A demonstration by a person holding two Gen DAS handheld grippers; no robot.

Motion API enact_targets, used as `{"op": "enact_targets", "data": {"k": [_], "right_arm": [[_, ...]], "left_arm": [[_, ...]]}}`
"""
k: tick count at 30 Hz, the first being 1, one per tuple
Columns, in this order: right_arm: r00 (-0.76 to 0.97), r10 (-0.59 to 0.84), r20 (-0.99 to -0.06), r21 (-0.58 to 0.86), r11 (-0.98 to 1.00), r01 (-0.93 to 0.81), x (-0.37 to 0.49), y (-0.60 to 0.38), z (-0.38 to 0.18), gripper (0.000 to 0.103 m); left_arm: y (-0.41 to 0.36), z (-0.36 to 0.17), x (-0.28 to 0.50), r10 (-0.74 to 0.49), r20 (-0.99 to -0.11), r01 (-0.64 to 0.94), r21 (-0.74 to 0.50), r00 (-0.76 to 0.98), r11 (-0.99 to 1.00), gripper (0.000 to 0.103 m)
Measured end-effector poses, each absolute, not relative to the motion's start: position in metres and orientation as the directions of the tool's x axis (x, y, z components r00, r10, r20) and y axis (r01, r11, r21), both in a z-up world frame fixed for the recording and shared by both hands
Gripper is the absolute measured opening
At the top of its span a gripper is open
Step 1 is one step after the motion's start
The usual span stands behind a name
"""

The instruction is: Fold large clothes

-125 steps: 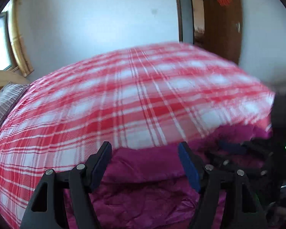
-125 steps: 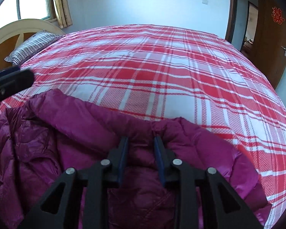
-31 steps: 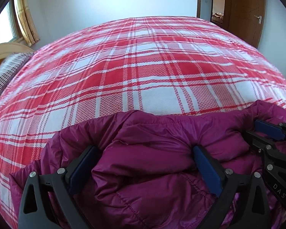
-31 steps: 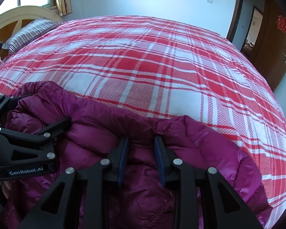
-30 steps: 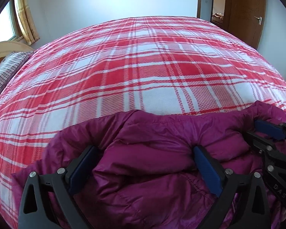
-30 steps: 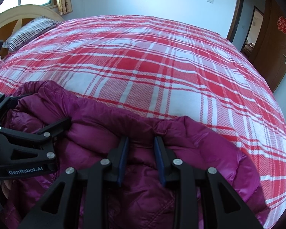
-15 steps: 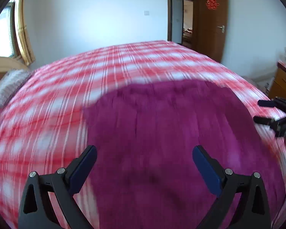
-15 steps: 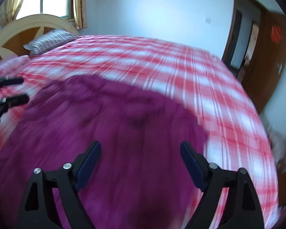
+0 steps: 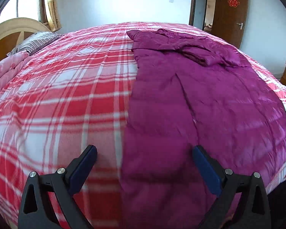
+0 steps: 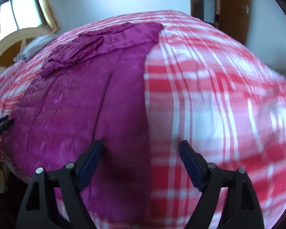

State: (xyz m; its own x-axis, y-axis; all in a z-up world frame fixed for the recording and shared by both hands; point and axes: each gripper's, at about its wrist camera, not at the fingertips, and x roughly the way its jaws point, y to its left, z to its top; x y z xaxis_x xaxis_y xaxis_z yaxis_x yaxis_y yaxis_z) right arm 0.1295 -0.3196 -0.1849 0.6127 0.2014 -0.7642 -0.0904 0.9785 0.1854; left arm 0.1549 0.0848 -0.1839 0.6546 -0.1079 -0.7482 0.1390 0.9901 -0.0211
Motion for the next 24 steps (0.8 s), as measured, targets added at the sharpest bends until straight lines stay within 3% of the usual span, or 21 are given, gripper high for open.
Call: {"op": "enact_targets", "data": {"k": [4, 7, 9, 12, 24], "right_arm": [[0.603, 0.244, -0.76, 0.22, 0.969, -0.115, 0.108, -0.314, -0.195, 0.059], [0.6, 0.275, -0.751, 0.255, 0.959, -0.12, 0.108, -0.314, -0.196, 0.038], [0.592, 0.32, -0.739, 0.303, 0.944, -0.132, 0.11, -0.314, -0.196, 0.015], [0.605, 0.303, -0.736, 0.265, 0.952, -0.155, 0.105, -0.304, -0.19, 0.01], [0.711, 0.395, -0.582, 0.299, 0.917, -0.264, 0.039, -0.312, -0.103, 0.008]], "left_arm": [[0.07, -0.188, 0.136, -0.141, -0.742, 0.19, -0.019, 0.655, 0.982, 0.092], [0.061, -0.188, 0.13, -0.146, -0.735, 0.23, 0.014, 0.663, 0.973, 0.06], [0.061, -0.183, 0.13, -0.205, -0.737, 0.277, -0.025, 0.644, 0.96, 0.016], [0.063, -0.17, 0.122, -0.235, -0.717, 0.295, -0.044, 0.656, 0.955, 0.009], [0.094, -0.066, 0.058, -0.467, -0.547, 0.439, -0.192, 0.695, 0.878, 0.006]]}}
